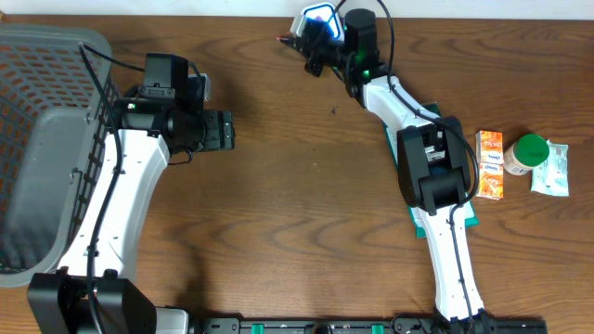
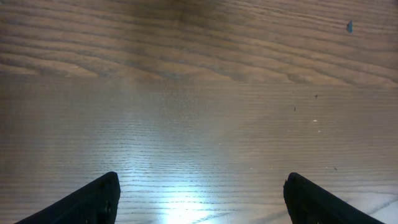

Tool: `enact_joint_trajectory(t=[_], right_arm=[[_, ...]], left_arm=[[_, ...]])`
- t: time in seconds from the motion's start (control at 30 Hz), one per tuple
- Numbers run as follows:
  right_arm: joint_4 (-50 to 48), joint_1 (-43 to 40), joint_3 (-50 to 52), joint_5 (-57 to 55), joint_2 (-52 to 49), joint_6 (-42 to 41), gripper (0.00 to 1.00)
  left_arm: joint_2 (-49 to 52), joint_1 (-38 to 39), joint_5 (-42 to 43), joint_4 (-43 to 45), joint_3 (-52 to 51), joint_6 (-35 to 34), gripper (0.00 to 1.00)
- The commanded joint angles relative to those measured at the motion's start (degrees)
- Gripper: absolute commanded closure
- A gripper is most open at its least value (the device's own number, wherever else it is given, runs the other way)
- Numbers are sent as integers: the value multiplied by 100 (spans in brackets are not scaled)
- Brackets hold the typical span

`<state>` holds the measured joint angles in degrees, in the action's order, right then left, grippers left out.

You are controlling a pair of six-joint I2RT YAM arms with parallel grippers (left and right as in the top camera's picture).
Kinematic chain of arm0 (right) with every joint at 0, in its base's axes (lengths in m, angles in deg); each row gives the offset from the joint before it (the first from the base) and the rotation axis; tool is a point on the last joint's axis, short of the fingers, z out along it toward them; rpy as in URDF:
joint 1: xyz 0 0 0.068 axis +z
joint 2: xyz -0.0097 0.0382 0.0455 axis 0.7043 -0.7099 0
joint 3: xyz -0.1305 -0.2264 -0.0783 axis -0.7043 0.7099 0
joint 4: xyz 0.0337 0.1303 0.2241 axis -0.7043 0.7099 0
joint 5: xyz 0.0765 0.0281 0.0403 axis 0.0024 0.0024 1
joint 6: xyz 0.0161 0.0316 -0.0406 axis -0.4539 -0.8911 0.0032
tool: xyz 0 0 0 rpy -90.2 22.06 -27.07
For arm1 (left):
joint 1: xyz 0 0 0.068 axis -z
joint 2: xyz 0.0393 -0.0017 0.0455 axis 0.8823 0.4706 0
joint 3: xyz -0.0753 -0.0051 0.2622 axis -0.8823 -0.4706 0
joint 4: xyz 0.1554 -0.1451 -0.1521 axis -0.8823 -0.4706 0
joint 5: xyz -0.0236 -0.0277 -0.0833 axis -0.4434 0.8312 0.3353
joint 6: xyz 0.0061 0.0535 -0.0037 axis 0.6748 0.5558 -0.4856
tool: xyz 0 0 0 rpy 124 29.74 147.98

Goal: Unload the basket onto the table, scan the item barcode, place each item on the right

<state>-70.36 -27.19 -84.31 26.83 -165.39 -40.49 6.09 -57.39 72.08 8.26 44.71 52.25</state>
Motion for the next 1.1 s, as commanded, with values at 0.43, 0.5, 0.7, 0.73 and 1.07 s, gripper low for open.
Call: enact_joint_trajectory(t=[0.43,0.5,0.7,0.73,1.07], right_arm=[[-205,-1086,-48,3040,1541,-5788,99],[-98,-1211,-48,3901,1637,-6439,99],[428,-1471,199,4439,1646,-7337,99],[570,-1521,304,4439,1646,-7311,99],[2933,-1799,1779,3746,1683,-5772,99]], left_arm=[[-24,-35,-57,0,79,-9,15],[-24,-35,-57,0,79,-9,15],[-24,-35,-57,0,79,-9,15],[-24,-35,-57,0,79,-9,15],[-24,-35,-57,0,79,-9,15]])
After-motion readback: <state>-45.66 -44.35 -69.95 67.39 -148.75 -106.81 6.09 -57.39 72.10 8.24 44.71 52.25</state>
